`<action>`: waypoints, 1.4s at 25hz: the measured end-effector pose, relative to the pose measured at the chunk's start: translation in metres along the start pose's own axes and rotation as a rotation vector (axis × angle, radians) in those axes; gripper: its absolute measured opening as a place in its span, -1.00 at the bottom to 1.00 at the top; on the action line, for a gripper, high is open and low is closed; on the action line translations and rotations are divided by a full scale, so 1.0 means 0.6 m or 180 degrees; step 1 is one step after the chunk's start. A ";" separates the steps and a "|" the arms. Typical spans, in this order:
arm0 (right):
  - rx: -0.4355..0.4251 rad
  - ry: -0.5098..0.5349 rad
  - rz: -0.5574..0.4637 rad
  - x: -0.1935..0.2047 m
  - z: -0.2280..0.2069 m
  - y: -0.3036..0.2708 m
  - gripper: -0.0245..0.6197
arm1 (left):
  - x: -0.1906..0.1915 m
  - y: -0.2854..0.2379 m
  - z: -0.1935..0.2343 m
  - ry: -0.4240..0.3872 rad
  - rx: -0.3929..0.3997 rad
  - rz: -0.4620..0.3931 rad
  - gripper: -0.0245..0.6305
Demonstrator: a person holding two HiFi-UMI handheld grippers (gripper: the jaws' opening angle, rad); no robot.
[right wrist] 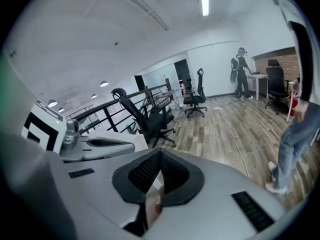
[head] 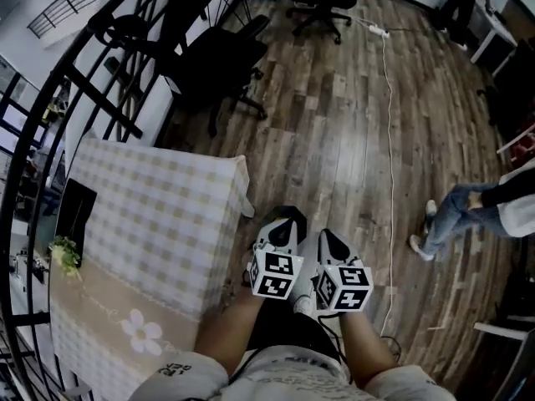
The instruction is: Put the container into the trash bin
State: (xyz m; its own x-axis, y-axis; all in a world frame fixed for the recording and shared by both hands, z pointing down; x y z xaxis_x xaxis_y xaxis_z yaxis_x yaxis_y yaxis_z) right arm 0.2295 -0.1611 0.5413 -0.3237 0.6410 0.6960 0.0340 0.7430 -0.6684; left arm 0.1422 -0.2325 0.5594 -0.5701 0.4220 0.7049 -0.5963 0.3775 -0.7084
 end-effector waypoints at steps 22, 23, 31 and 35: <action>-0.0133 0.0400 -0.1059 -0.192 0.146 0.278 -0.92 | -0.187 0.381 -0.044 -0.0146 -0.0380 -0.1131 -0.91; -0.0143 0.0400 -0.1054 -0.191 0.149 0.276 -0.92 | -0.187 0.381 -0.041 -0.0141 -0.0387 -0.1147 -0.91; -0.0207 0.0431 -0.1027 -0.195 0.169 0.261 -0.92 | -0.189 0.389 -0.017 0.0009 -0.0428 -0.1064 -0.91; -0.0204 0.0426 -0.1013 -0.198 0.172 0.253 -0.92 | -0.188 0.383 -0.008 0.0034 -0.0414 -0.1039 -0.91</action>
State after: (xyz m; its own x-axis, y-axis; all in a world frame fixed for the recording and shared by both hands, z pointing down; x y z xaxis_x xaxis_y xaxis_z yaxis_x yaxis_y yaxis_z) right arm 0.1756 -0.1442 0.3298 -0.2009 0.3916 0.8979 0.0119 0.9175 -0.3975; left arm 0.0720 -0.1891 0.3168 -0.3548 0.2701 0.8951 -0.6688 0.5956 -0.4449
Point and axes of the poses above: the fingertips, and each gripper's own axes: y backward along the fingers, z to its left, x out of its underside, the point moved 5 cm from there along y, backward along the fingers, and after that the axes turned 10 degrees about z, right-handed, at the moved point
